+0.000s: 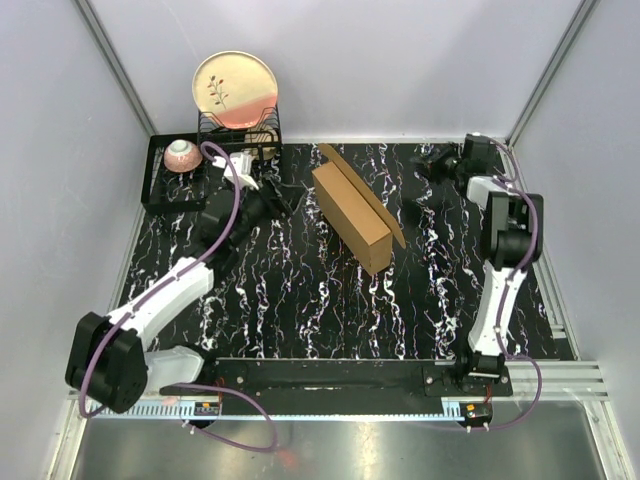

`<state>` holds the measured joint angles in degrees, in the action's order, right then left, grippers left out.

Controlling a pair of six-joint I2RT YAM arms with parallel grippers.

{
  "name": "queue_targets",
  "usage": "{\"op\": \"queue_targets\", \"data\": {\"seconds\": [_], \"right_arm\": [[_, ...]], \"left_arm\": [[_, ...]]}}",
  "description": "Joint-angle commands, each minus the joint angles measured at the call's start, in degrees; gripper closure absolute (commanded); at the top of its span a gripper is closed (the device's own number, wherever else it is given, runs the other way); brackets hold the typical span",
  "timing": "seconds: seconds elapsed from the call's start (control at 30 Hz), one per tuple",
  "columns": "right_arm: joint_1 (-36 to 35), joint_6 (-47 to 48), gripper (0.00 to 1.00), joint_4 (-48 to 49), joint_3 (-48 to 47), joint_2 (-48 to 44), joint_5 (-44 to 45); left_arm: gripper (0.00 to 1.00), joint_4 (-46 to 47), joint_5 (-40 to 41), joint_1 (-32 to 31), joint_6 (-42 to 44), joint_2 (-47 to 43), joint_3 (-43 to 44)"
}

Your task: Fold the paper box

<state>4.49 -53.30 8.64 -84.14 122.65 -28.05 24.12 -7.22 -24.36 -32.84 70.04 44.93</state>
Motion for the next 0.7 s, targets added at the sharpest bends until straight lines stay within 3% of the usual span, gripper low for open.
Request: {"op": "queue_targets", "data": {"seconds": [0.0,0.23,0.27,0.3,0.4,0.47,0.6,0.67], "right_arm": [[-0.71,-12.59,0.01,10.06,-14.25,13.64,-20.68],[-2.47,-15.41,0.00,20.15,-25.10,26.82,-28.89],[-2.73,-18.91,0.00,24.27,-26.59,28.85,-30.55],[-2.82,-28.26,0.00,34.49,-29.30,30.96,-32.66],[-3.26,-38.34,0.00,43.71,-35.54,38.43,-35.21],[-3.70,-37.42,0.00,41.74,-35.49,38.46,-36.28],[-3.70,-24.60,0.00,30.68,-28.65,32.49,-34.71],[-3.44,-26.23,0.00,31.77,-26.44,32.74,-34.44]], "left_arm": [[0.30,-2.14,2.30,-3.67,0.84,-5.61,-3.26],[0.31,-5.22,5.99,-6.22,1.99,-11.59,-7.39],[0.31,-6.27,6.17,-6.49,2.43,-11.94,-7.48],[0.31,-6.63,6.60,-7.01,2.95,-12.12,-7.57],[0.31,-7.24,6.79,-7.80,3.13,-13.35,-7.92],[0.31,-8.55,6.61,-8.16,3.57,-13.87,-7.92],[0.30,-9.18,7.05,-8.95,3.14,-16.16,-9.94],[0.30,-9.18,8.80,-8.95,2.43,-16.78,-10.99]]}}
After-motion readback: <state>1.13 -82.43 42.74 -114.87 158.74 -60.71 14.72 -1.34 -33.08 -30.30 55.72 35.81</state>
